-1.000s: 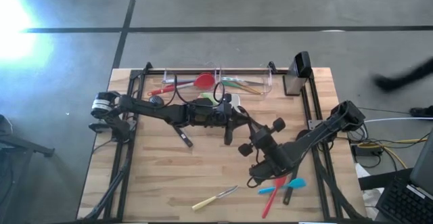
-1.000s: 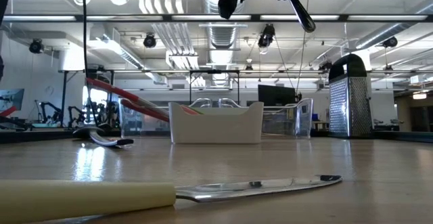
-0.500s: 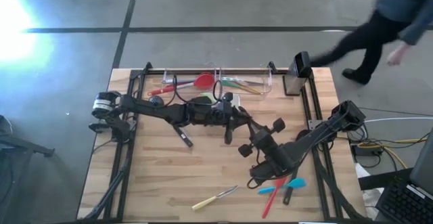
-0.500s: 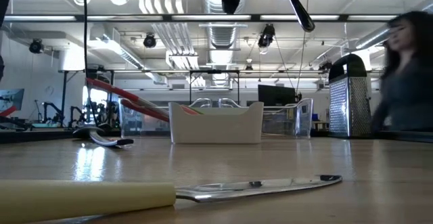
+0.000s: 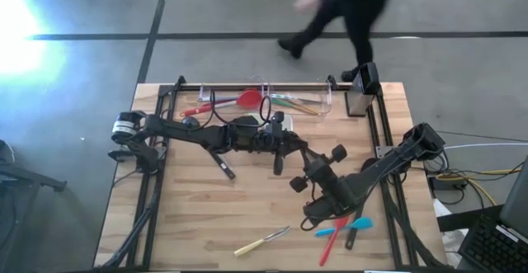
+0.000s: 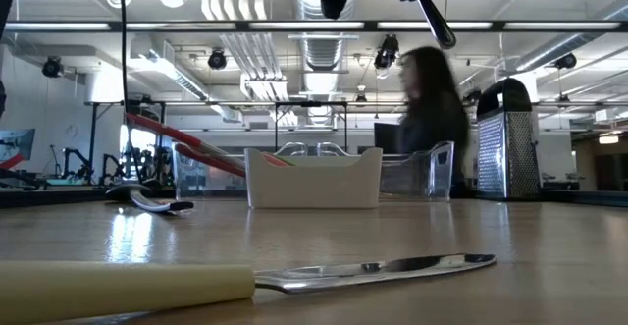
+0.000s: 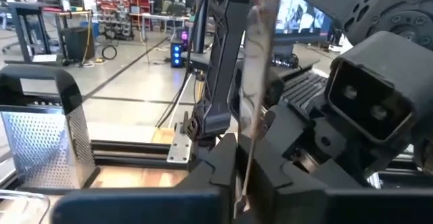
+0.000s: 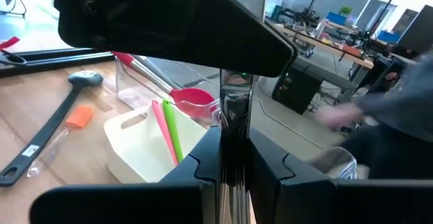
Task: Pick & Place Kitchen Items
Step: Put the silver table knife into the right transparent bin
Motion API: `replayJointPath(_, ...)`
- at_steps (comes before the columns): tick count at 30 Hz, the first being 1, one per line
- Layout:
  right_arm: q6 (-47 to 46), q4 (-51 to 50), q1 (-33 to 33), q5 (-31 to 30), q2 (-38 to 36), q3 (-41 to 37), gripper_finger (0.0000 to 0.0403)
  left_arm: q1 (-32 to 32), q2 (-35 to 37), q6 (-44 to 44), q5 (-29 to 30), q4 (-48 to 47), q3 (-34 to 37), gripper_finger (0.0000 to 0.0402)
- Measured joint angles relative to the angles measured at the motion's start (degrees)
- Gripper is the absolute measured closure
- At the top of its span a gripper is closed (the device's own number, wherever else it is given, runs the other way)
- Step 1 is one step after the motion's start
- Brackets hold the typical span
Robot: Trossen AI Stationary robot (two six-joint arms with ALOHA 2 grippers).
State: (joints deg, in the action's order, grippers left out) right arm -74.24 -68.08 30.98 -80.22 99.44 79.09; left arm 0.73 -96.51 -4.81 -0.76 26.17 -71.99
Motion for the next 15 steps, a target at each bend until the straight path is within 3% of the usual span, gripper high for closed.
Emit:
replayJointPath(5,0.8,-0.1,0.0,-0.2,0.0,0.0,0.0373,-0.5,0.0,0.5,-0.2,-0.6,-0.2,0.0395)
replayJointPath(11,3.6,0.0,-2.1,0.2,-0.6,0.3,0.0373,-3.5,0.3,4.1,-3.2,-12.6,-6.0,0.0395)
replayJointPath(15,3.2,0.3,-3.8,-0.5,-1.3,0.4,0.0358,-4.3,0.3,4.1,-4.7,-13.3,-7.1,0.0395)
